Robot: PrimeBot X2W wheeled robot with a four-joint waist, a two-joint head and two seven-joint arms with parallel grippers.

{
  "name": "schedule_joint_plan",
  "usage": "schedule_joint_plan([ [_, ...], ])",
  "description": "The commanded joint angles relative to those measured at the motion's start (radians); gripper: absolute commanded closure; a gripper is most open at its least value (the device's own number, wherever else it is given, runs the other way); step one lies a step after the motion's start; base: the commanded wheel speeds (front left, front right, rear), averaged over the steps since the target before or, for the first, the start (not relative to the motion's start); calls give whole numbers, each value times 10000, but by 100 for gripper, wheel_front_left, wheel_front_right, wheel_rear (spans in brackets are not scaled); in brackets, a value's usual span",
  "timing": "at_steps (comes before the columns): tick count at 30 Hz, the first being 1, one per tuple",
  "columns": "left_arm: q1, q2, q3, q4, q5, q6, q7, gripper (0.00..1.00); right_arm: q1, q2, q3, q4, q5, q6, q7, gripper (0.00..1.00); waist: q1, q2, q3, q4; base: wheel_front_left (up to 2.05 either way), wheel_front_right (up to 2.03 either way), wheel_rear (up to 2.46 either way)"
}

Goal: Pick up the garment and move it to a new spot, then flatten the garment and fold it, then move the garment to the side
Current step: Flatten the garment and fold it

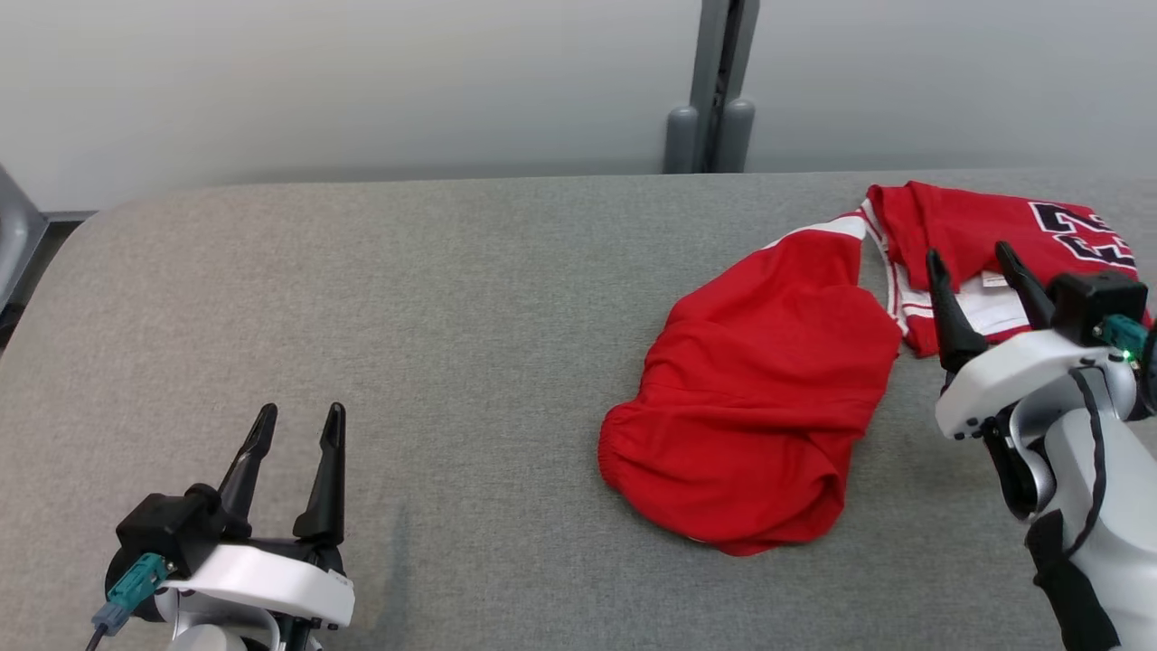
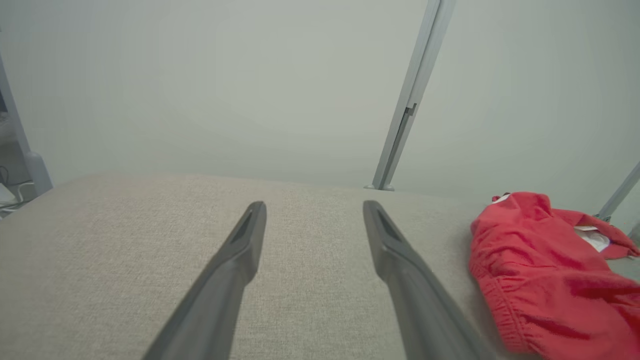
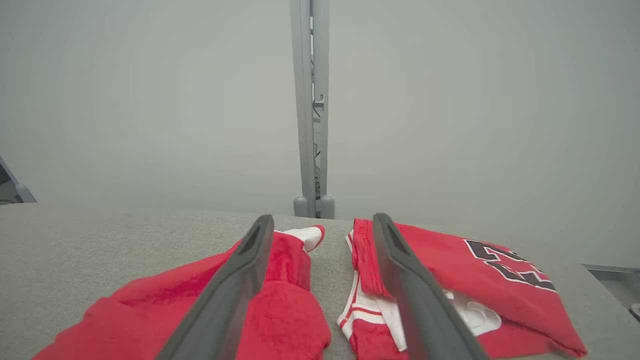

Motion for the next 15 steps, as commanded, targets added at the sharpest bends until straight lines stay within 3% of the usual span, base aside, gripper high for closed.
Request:
schedule_joint_plan([
  [1, 132, 18, 65, -78, 38, 42, -9, 0, 503, -67, -101, -523, 112, 0, -44, 0, 0, 0, -260, -406, 0, 0, 0],
  [10, 556, -71, 126, -276, 73, 161, -9, 0, 3874, 853, -1441, -4085, -163, 0, -41, 0, 0, 0, -764, -1018, 0, 0, 0],
  [15, 653, -26, 126, -387, 71, 196, -8, 0, 5273, 1152, -1810, -5276, -149, 0, -44, 0, 0, 0, -786, -1114, 0, 0, 0],
])
